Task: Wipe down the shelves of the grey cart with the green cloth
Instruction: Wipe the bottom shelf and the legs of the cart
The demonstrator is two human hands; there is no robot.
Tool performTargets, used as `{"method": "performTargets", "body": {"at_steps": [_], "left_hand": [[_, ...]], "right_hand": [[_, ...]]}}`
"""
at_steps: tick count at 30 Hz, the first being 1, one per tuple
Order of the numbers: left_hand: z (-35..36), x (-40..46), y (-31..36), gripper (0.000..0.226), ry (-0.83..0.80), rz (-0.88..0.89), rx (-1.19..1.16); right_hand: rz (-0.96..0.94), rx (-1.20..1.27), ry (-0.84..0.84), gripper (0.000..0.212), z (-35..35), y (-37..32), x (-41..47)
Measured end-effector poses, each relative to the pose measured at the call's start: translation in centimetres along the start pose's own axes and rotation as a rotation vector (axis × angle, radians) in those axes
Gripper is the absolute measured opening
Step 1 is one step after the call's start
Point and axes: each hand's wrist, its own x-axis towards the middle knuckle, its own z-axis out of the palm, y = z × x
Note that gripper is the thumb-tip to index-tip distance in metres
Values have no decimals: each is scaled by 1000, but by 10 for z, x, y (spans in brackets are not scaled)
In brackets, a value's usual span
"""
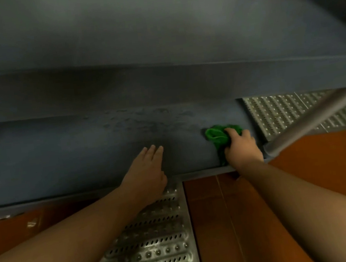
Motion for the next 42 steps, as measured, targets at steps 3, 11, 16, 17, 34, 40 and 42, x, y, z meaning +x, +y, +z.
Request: {"method": "performTargets", "body": {"at_steps": [3,11,16,17,34,40,42], "left_hand": [[9,0,-4,68,-64,-15,-20],[-11,-15,-55,68,-41,-70,-36],[-28,-37,-109,67,-25,-113,7],[-31,-44,-120,67,-21,-123,15],[-77,-160,-256,55,123,-617,-83],[-83,-178,-265,47,146,-723,-121],[-80,-180,-269,62,182,-695,-104]], "right_hand": [[122,67,18,58,-6,15,11],[126,235,96,60,19,-28,1],[38,243,83,59,36,-97,-14],[7,245,78,59,41,-114,-17],[-622,255,-82,59,133,-462,-134],[-868,291,-186,42,150,-515,-146],[-920,277,-178,42,152,-516,-148]]}}
